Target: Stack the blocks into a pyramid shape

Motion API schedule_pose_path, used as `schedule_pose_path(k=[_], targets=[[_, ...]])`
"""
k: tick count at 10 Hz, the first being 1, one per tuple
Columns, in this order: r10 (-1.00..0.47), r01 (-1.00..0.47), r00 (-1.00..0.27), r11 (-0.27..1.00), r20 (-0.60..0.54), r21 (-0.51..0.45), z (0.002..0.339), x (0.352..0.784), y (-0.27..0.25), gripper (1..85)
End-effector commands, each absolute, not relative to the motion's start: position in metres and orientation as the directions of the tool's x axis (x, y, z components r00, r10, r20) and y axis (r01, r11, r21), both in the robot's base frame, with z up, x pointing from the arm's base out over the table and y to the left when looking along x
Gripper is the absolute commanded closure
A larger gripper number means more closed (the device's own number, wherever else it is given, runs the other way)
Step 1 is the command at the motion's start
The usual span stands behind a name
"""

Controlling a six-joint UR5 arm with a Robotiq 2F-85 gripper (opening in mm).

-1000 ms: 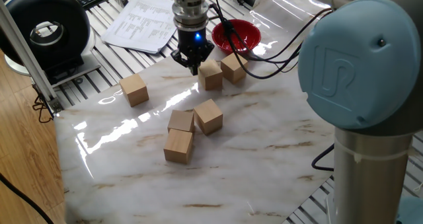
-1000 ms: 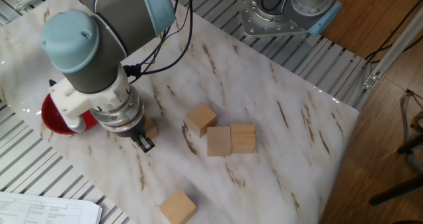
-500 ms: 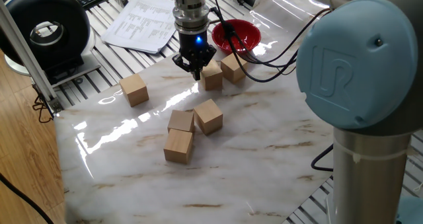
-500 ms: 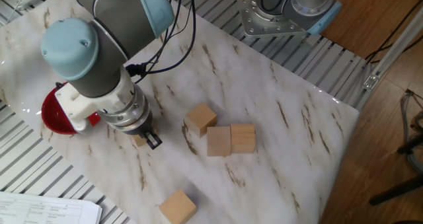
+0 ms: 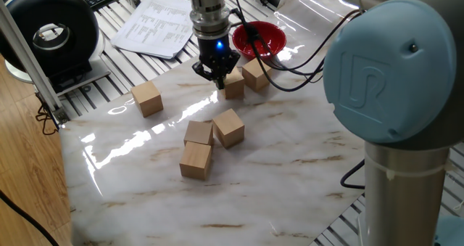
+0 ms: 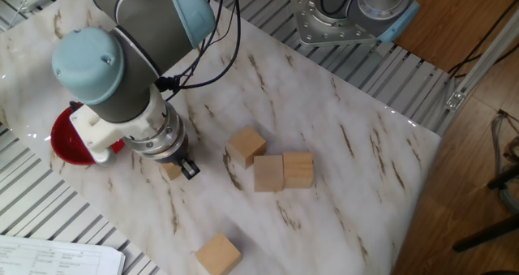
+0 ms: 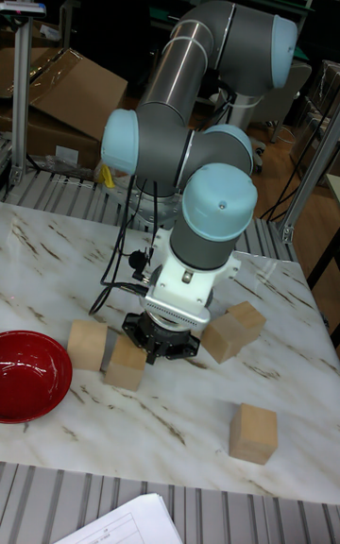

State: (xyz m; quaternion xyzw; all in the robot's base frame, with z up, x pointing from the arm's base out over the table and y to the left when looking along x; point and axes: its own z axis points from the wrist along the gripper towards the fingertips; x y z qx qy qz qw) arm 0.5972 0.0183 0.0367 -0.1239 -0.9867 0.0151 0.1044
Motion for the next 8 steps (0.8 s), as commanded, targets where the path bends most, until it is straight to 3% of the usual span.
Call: schedule_pose_path(k=[1,8], targets=[[0.252,0.241,-0.937,0.968,0.242,-0.074,0.0412,0.5861,0.0175,84.3],[0.252,0.236,-0.943,0.967,0.216,-0.099,0.0385,0.5921,0.0098,84.3]])
